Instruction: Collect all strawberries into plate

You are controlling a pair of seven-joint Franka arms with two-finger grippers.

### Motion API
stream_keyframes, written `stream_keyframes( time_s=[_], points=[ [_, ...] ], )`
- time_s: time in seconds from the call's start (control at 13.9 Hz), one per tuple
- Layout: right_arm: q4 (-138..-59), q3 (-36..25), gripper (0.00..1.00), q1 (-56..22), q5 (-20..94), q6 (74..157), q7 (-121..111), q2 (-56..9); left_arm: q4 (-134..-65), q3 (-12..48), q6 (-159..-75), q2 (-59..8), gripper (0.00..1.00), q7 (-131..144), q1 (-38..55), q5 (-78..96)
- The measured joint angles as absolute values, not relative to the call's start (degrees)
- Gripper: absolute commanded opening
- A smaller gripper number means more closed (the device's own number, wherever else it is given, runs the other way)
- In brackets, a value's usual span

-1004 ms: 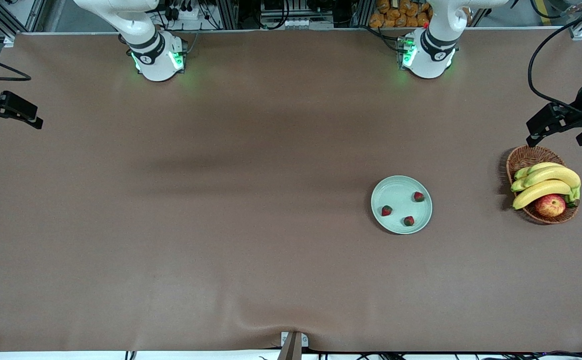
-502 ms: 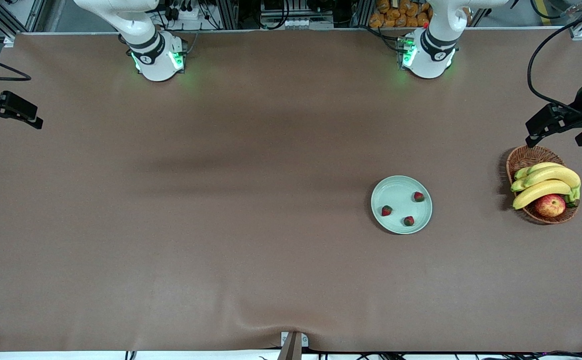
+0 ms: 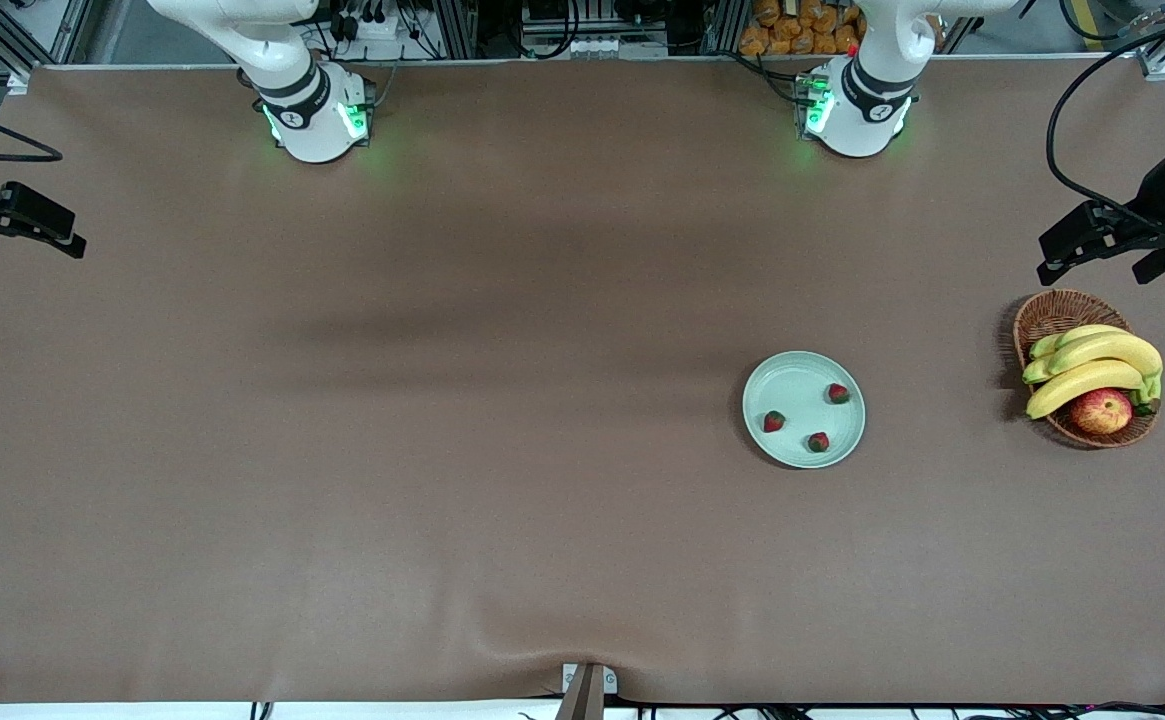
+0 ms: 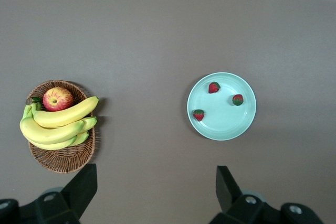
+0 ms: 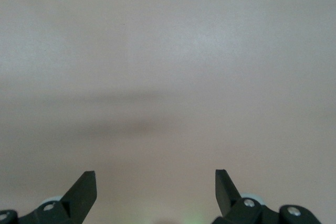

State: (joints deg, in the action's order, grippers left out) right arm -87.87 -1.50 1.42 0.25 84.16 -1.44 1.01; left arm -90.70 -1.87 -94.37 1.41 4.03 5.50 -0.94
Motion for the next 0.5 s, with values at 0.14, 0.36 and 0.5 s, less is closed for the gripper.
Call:
stream_keyframes(
  time_s=[0.14,0.36,0.5],
  points=[
    [-87.87,-1.50,1.00,1.42,0.25,84.16,-1.44,1.01,-90.70,-1.87,-93.63,1.41,1.00,4.02,5.51,-0.94],
    [-87.87,-1.50,1.00,1.42,0.25,84.16,-1.44,1.01,-90.70,-1.87,-93.16,1.41,1.00,4.02,5.52,-0.93],
    [-87.87,-1.50,1.00,1.42,0.25,84.16,-1.44,1.01,-90.70,-1.87,-93.08,1.40,1.00,4.02,5.53,-0.93]
  ],
)
